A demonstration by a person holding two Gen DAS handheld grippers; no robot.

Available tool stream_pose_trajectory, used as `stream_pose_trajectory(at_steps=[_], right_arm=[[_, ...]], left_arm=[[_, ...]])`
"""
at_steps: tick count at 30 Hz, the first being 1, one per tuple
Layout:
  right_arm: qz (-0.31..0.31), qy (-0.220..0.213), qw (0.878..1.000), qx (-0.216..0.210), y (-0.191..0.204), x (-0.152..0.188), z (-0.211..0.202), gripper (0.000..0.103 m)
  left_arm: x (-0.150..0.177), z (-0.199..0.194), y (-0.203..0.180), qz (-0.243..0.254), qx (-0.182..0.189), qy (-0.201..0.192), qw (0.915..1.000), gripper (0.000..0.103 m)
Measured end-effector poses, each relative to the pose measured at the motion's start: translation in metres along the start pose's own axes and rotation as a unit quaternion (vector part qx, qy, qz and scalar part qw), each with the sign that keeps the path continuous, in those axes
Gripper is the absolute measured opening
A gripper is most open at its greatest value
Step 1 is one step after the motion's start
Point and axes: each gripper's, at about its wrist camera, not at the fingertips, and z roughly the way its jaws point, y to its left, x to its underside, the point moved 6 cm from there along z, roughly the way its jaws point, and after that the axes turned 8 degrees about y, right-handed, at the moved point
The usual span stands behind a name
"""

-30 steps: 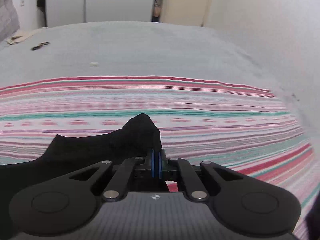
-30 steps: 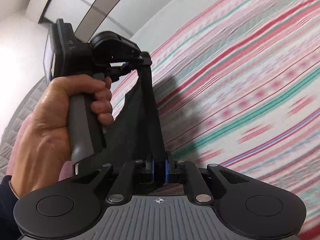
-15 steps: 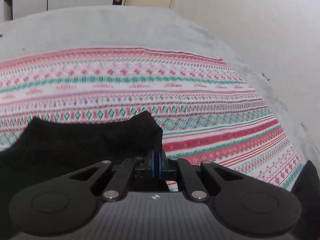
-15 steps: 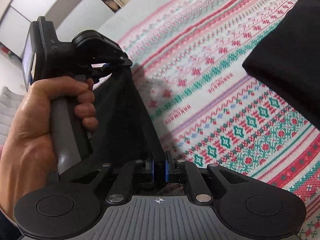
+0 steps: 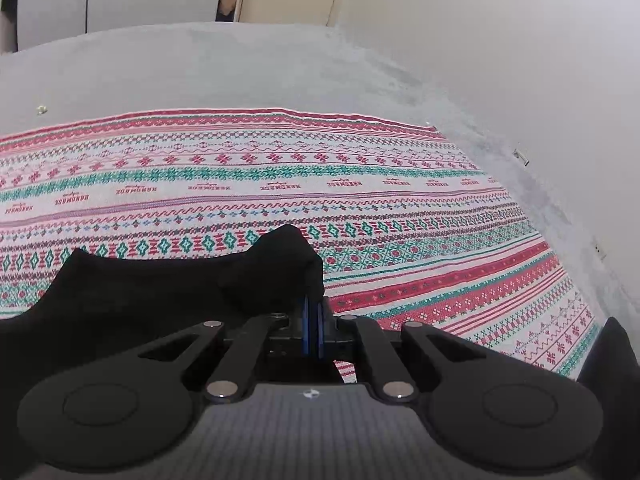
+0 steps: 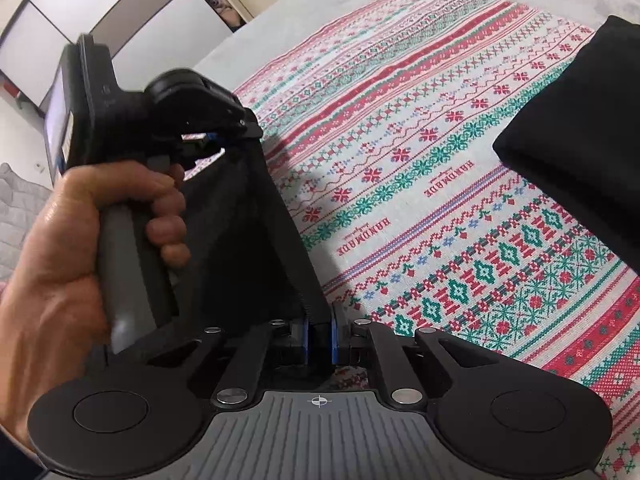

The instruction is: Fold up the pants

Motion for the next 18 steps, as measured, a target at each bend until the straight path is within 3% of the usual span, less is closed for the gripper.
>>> stream_pose_trajectory(at_steps=[5, 7, 9, 15, 18], right_arm=[[0.006, 0.005, 1.000, -0.014, -0.011, -0.003, -0.011, 0.010], [0.012, 0.013, 1.000, -0.020, -0.016, -0.003, -0.017, 0.010], [0.007, 0.017, 1.000, -0.012, -0.017, 0.000, -0.015, 0.010], [0.010, 0.023, 1.000, -0.016, -0.020, -0.002, -0.014, 0.013], [0.028, 0.033, 0.999, -0.023, -0.028, -0.002, -0.015, 0.016]], left_arm=[[0.002, 0.001, 0.001, 0.006, 0.026, 0.013, 0.9996, 0.025], [0.006, -0.003, 0.007, -0.013, 0.038, 0.020, 0.9990, 0.047], [0.012, -0.009, 0.015, -0.032, 0.036, 0.019, 0.9986, 0.060], [0.031, -0.041, 0.064, -0.059, -0.029, -0.010, 0.9978, 0.070], [0.048, -0.058, 0.102, -0.067, -0.088, -0.027, 0.9935, 0.073]])
